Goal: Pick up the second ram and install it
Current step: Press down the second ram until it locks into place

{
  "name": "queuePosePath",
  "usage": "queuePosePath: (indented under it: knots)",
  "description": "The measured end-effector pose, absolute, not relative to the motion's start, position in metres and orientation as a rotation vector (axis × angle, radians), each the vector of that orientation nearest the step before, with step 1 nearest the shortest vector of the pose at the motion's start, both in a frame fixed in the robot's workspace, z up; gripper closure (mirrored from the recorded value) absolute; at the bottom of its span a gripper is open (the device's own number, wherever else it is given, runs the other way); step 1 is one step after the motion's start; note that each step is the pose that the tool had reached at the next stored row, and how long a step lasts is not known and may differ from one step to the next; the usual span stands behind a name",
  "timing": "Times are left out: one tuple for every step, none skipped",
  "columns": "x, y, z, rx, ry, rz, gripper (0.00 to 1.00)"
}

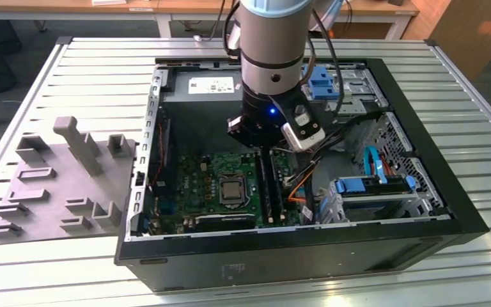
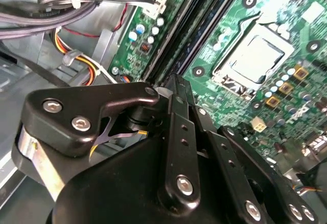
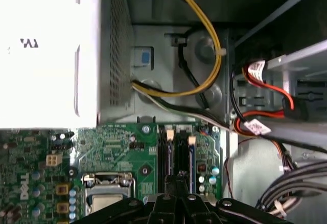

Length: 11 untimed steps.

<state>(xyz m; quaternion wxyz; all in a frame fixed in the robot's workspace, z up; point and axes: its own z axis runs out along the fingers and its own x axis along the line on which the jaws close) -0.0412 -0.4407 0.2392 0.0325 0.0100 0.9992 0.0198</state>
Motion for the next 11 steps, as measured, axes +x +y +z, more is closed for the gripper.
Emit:
queuePosePath:
  knots:
    - [-0.0412,-0.4391,0.2385,0.031,3.076,0.061,0.89]
    - [-0.0413,-0.4379,0.2377,0.031,3.076,0.061,0.89]
    - [-0.0414,-0.4373,0.2367,0.031,3.076,0.061,0.89]
    - [-0.0414,-0.437,0.2364,0.031,3.076,0.061,0.89]
    - [-0.0415,-0.437,0.2363,0.031,3.076,0.061,0.89]
    - [-0.0415,-0.4371,0.2363,0.03,3.076,0.061,0.89]
    - [-0.0415,-0.4371,0.2363,0.03,3.076,0.061,0.89]
    - [-0.0417,-0.4367,0.2361,0.031,3.076,0.061,0.89]
    - [-0.0422,-0.4359,0.2358,0.031,3.076,0.061,0.89]
    - [-0.0425,-0.4355,0.2354,0.031,3.076,0.061,0.89]
    - [-0.0426,-0.4352,0.2347,0.031,3.076,0.061,0.89]
